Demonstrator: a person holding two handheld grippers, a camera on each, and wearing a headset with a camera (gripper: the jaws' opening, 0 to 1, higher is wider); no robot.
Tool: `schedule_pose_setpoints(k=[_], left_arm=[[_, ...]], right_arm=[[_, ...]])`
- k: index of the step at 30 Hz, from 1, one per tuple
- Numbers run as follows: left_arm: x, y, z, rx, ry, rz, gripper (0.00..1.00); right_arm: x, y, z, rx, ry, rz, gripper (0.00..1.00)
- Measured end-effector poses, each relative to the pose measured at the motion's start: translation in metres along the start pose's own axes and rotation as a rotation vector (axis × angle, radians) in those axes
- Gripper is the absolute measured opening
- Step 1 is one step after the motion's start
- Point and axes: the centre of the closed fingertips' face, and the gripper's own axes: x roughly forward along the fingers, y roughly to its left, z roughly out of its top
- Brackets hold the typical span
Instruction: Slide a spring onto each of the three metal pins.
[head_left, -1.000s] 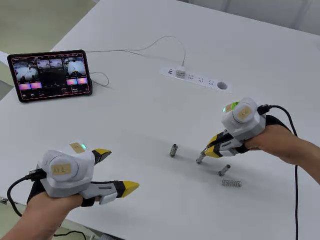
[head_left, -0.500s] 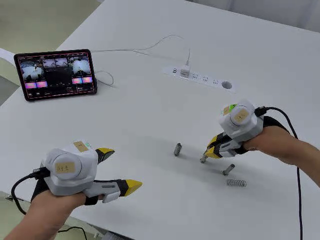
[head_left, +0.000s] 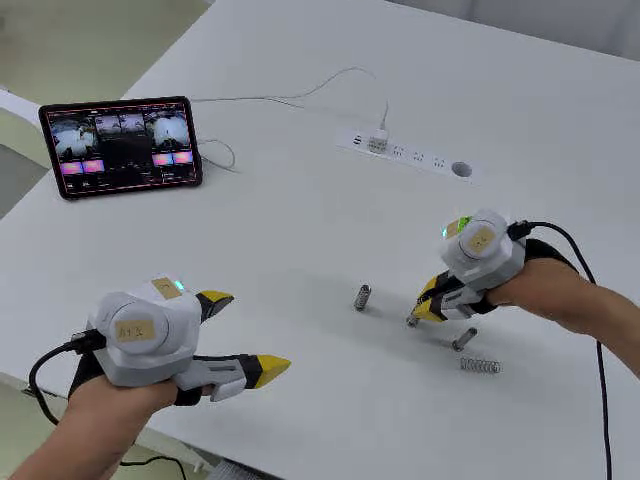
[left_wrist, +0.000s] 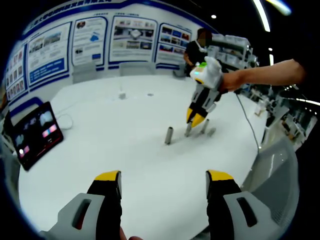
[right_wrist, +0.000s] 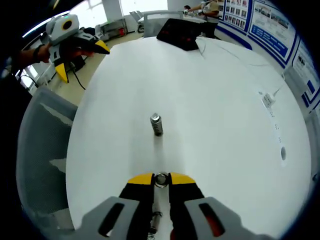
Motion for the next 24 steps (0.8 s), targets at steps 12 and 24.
schedule_pose_setpoints(k=[12, 24], left_arm=[[0.0, 0.0, -0.002, -0.001, 0.008, 0.001, 0.7], [0.001, 0.001, -0.001, 0.001, 0.01, 0.0, 0.7]], right_arm=[[0.009, -0.001, -0.007, 0.002, 0.007, 0.006, 0.13], [0.014, -0.001, -0.01, 0.006, 0.004, 0.008, 0.13]])
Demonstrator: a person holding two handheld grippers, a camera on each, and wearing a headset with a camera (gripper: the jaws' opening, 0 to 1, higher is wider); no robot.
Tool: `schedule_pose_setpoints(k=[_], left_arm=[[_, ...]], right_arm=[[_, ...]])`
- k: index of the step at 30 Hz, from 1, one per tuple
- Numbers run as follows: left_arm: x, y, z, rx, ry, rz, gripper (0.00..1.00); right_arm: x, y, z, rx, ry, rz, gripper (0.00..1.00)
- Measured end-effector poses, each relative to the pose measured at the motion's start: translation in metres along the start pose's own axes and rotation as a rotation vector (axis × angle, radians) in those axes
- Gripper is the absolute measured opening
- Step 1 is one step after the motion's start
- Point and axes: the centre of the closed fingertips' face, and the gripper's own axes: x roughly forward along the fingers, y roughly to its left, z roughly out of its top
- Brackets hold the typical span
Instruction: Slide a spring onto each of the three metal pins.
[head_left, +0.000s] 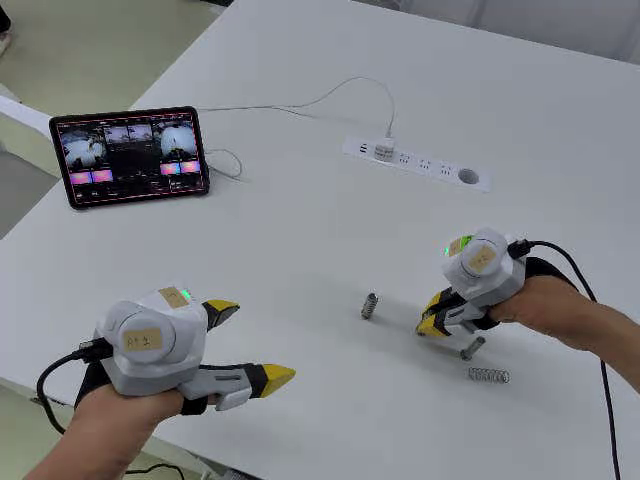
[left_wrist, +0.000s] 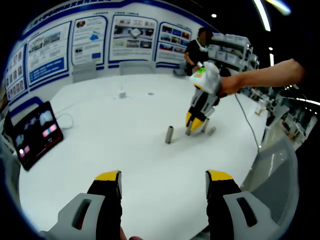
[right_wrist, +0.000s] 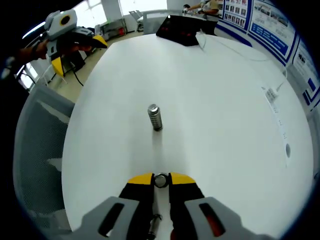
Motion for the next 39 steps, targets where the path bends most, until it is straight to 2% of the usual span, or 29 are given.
schedule_pose_setpoints(k=[7, 15, 22, 29, 33, 39], left_arm=[[0.0, -0.002, -0.001, -0.001, 0.0, -0.002, 0.7], [-0.002, -0.002, -0.001, 0.0, -0.001, 0.0, 0.7], [-0.003, -0.003, 0.004, 0.01, -0.008, -0.001, 0.7], [-0.005, -0.006, 0.008, 0.018, -0.015, -0.004, 0.7], [-0.006, -0.007, 0.008, 0.015, -0.019, -0.004, 0.7], [-0.011, -0.009, 0.007, 0.016, -0.023, 0.002, 0.7]], right_arm=[[0.001, 0.0, -0.001, -0.006, 0.005, -0.005, 0.14], [-0.005, -0.001, 0.0, 0.003, -0.005, -0.017, 0.23], [-0.015, -0.003, 0.0, 0.017, -0.022, -0.042, 0.35], [-0.025, -0.003, -0.002, 0.091, -0.068, -0.082, 0.46], [-0.029, -0.001, -0.002, 0.145, -0.106, -0.093, 0.48], [-0.032, -0.002, -0.004, 0.184, -0.137, -0.121, 0.52]])
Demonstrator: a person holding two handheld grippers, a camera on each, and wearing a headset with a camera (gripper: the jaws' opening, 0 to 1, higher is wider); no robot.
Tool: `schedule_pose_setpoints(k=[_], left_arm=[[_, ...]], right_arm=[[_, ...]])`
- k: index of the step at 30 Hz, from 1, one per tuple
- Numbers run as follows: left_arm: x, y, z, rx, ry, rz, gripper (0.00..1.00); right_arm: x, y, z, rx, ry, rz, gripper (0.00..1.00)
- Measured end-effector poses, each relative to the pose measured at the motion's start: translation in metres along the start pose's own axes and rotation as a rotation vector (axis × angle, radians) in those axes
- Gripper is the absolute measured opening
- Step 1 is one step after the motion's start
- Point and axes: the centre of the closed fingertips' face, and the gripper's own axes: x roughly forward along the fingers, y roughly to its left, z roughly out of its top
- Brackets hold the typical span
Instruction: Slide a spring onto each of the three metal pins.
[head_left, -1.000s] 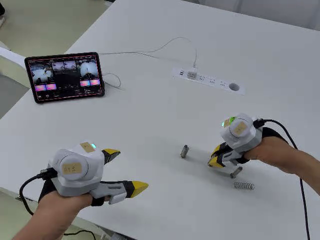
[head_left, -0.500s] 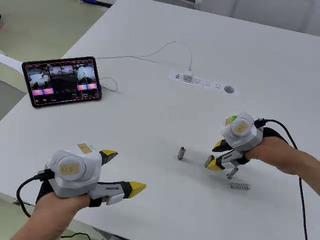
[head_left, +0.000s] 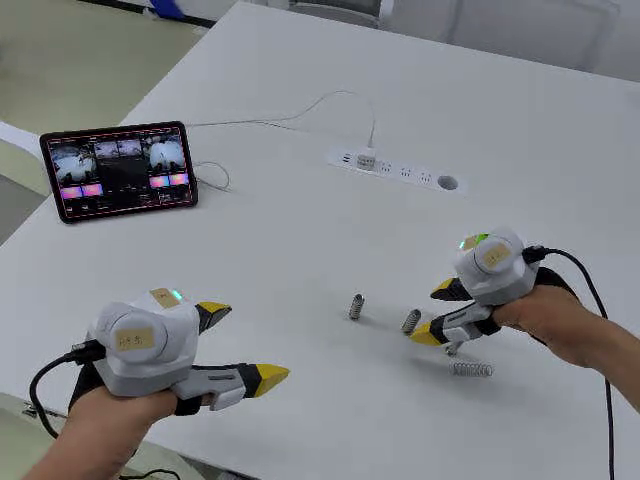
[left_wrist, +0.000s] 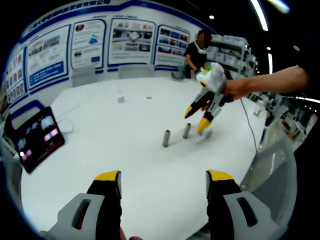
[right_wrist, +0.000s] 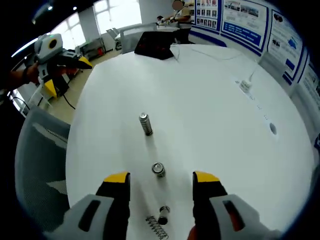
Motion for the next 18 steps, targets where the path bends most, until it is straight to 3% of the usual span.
schedule_pose_setpoints(k=[10, 18], left_arm=[[-0.003, -0.002, -0.001, -0.01, -0.009, 0.009, 0.7], [0.0, -0.006, 0.002, -0.016, -0.015, 0.005, 0.7]], right_arm=[[-0.012, -0.002, 0.012, 0.146, -0.132, -0.04, 0.55], [-0.02, 0.002, 0.011, 0.232, -0.225, -0.074, 0.56]])
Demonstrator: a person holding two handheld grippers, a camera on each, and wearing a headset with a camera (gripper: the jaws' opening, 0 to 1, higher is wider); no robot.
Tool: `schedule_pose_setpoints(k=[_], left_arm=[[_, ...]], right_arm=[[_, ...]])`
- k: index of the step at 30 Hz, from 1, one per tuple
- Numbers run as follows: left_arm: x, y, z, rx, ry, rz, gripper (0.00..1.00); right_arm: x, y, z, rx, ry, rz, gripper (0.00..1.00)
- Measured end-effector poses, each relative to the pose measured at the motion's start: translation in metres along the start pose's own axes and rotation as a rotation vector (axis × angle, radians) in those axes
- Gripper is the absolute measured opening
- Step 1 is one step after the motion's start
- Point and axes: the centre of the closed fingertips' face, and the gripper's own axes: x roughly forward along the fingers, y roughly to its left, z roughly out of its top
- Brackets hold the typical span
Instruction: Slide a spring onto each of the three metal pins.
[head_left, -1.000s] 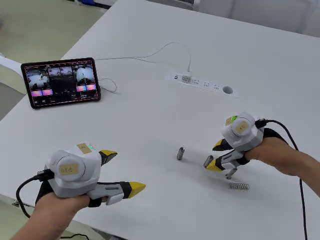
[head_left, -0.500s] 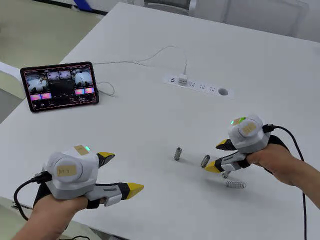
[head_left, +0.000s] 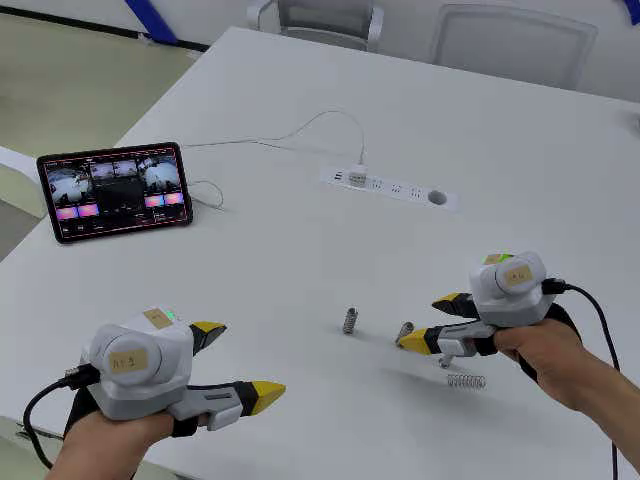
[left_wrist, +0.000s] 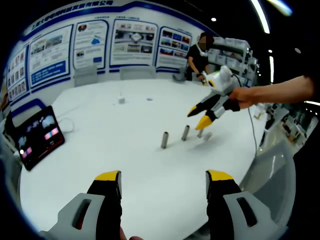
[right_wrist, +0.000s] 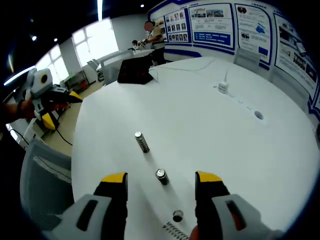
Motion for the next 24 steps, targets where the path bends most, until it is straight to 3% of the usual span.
schedule_pose_setpoints(k=[6, 24], left_arm=[[0.002, -0.002, 0.002, 0.006, 0.0, -0.009, 0.7], [0.013, -0.013, 0.005, 0.029, 0.013, -0.043, 0.71]], right_arm=[[-0.009, 0.004, 0.0, 0.059, -0.058, -0.015, 0.58], [-0.028, 0.015, -0.013, 0.118, -0.112, -0.043, 0.63]])
